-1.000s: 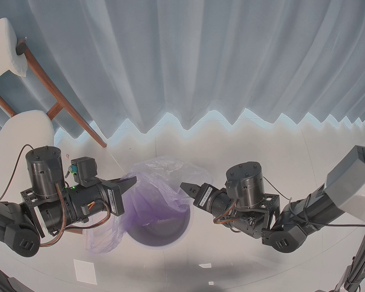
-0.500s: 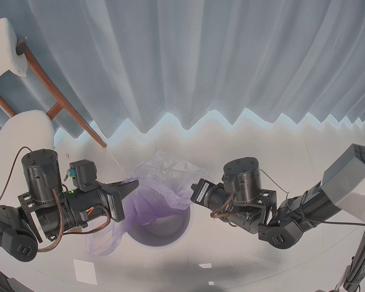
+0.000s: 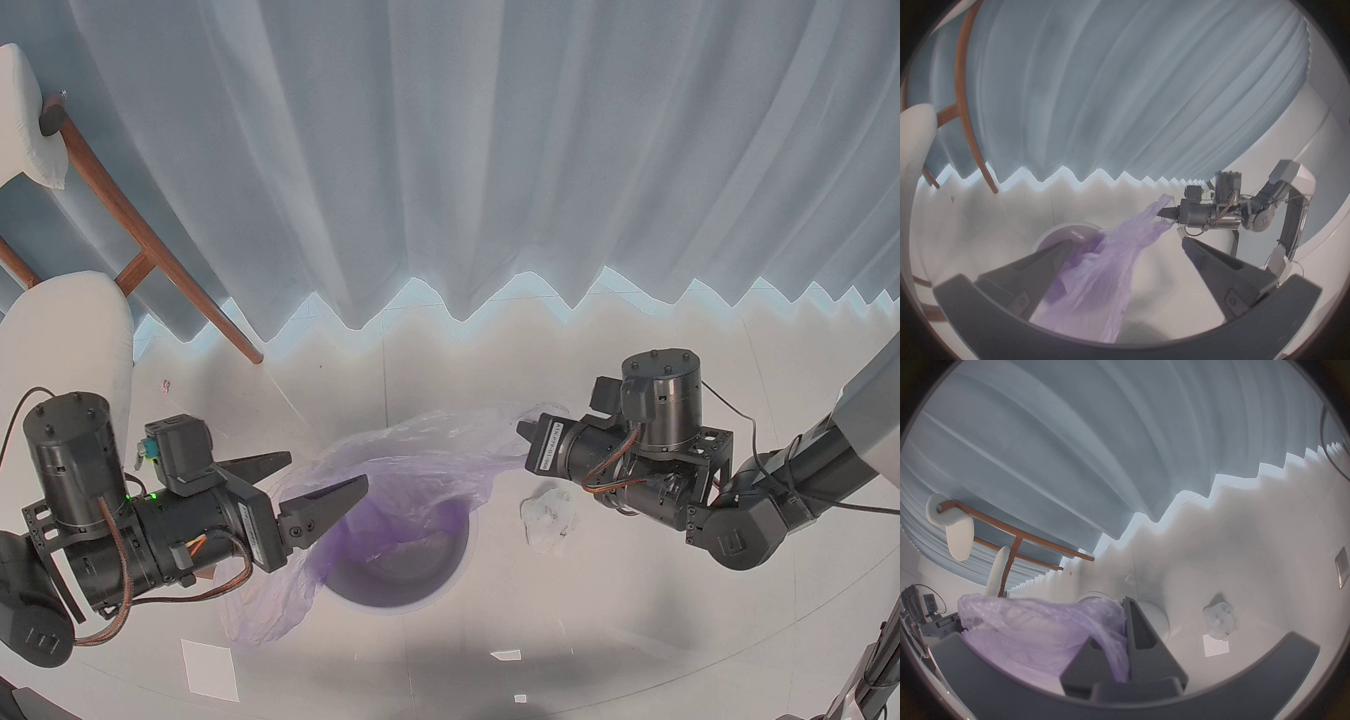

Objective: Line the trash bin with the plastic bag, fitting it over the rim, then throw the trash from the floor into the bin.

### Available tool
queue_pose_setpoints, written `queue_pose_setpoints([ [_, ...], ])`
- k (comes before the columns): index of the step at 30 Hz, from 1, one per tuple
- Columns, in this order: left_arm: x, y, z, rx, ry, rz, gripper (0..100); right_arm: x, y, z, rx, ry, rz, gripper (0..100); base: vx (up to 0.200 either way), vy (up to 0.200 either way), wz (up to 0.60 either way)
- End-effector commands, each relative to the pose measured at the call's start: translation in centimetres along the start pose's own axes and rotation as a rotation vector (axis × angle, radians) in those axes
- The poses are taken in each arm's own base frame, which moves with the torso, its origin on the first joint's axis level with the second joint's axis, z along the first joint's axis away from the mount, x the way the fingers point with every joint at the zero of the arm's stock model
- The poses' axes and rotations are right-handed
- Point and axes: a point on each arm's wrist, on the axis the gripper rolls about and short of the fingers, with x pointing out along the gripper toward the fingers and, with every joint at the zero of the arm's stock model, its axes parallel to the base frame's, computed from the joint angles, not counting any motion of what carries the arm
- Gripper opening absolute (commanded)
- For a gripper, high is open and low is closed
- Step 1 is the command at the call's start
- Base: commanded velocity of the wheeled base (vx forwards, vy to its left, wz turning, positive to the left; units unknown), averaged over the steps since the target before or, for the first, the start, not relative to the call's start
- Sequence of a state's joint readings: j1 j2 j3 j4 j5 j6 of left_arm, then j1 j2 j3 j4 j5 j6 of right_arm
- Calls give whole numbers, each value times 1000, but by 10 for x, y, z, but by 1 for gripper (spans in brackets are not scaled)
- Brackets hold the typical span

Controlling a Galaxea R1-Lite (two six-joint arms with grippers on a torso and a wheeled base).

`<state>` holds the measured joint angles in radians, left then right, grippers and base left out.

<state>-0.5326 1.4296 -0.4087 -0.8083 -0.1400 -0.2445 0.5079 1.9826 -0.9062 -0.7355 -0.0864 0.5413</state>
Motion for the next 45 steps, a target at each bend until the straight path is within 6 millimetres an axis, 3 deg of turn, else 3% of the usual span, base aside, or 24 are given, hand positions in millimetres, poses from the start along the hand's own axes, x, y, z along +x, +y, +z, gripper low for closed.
queue_pose_setpoints([
  [1,-26,-1,-2,-26,-36,5,100,-6,-16,6,10,1,-20,0,0,0,0],
  [6,-43,9,-24,-35,13,74,100,-4,-25,10,28,-10,-44,0,0,0,0],
  [13,-56,15,-36,-49,42,121,100,-4,-38,15,62,-23,-75,0,0,0,0],
  [21,-58,25,-42,-73,98,226,100,-4,-39,19,65,-28,-61,0,0,0,0],
  [45,-23,37,-56,34,274,244,100,0,-30,25,60,-42,-21,0,0,0,0],
])
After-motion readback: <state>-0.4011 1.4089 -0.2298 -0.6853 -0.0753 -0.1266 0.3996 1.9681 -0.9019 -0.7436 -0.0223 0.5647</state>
